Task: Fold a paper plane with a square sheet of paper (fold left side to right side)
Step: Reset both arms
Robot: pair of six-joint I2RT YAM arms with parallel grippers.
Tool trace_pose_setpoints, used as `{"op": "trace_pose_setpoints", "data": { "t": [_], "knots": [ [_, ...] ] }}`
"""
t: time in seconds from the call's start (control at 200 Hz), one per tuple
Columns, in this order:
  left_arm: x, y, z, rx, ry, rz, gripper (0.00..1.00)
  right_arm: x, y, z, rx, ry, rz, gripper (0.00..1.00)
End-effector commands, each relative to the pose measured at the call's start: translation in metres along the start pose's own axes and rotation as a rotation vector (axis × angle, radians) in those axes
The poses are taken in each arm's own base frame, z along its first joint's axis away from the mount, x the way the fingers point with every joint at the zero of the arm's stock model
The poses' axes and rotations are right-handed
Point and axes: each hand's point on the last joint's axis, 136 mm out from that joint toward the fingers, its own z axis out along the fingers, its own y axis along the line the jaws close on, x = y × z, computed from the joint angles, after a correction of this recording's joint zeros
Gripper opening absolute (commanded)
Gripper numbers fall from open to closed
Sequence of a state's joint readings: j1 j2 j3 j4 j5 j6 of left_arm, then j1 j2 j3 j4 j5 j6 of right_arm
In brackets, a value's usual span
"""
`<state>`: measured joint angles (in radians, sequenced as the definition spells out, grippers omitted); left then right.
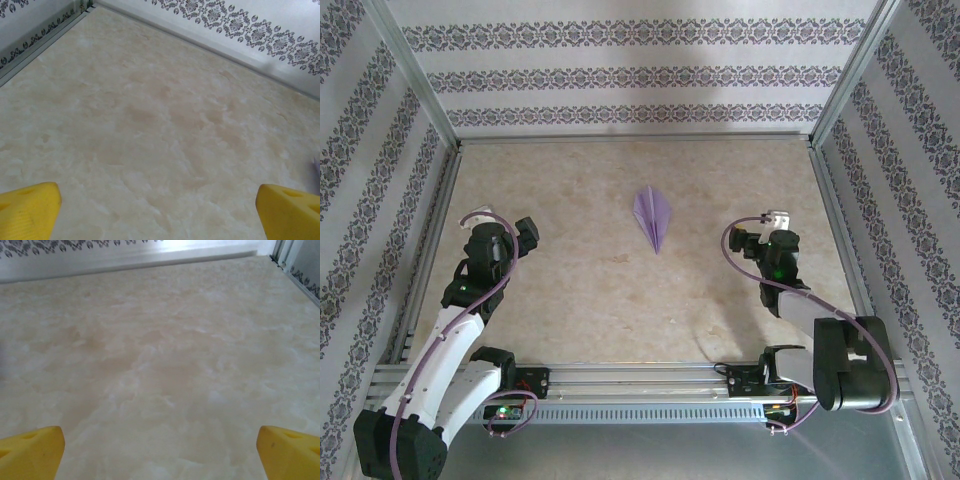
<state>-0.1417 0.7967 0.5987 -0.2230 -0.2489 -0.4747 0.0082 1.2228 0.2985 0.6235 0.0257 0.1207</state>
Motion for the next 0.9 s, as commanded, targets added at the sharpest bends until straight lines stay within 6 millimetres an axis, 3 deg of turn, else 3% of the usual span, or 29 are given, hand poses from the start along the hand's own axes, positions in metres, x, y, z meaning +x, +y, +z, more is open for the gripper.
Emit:
{"op": "trace_pose_setpoints", "data": {
  "t": [0.0,0.245,0.71,0.894],
  "knots": [
    [-0.004,0.008,-0.001,-0.029,-0.023,-0.003,1.0,-0.016,0.005,0.002,-0.036,-0.079,-0.021,0.98],
    [-0.006,0.009,-0.004,-0.035,-0.022,0.009,1.0,-0.026,0.015,0.001,-0.09,-0.171,-0.094,0.98],
    [-0.005,0.011,-0.004,-0.043,-0.019,0.011,1.0,-0.009,0.015,0.016,-0.105,-0.204,-0.098,0.98],
    [-0.008,0.012,-0.005,-0.053,-0.029,0.025,1.0,-0.008,0.006,0.019,-0.068,-0.186,-0.07,0.98]
  ]
}}
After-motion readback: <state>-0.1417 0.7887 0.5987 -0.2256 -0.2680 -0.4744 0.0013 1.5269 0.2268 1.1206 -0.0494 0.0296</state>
